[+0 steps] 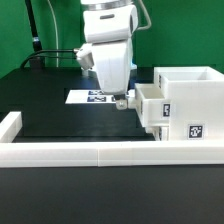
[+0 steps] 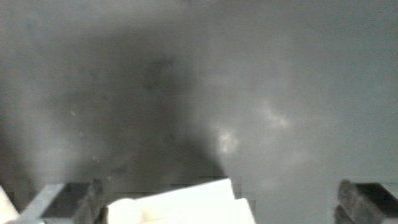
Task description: Assemble drawer
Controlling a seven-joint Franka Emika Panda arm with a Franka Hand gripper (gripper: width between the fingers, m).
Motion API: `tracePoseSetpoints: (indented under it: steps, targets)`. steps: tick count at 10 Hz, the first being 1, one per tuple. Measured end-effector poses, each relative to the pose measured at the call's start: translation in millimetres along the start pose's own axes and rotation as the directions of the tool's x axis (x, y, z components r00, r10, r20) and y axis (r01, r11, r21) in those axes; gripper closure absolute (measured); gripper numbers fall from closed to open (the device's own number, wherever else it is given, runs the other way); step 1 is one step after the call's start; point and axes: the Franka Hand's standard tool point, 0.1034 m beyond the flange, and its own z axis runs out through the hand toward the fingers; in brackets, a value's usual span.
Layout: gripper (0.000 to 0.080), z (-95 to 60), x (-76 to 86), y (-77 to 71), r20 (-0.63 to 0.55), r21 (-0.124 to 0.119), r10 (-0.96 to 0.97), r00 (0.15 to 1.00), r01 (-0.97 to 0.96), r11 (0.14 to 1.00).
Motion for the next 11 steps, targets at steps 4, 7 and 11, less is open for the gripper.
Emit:
tracePoseSetpoints:
  steps: [4,7,11]
  targets:
    - [0.015,6.3,21.9,-4.8,-0.009,0.01,0.037,0.999,-0.037,0.999]
    - [0.015,6.4,29.5,-5.0,-0.01,0.018,0.064,0.998,-0.064,0.998]
    - [0.015,7.5,23.9,-6.2,-0.008,0.022,0.091,0.996,-0.091,0.996]
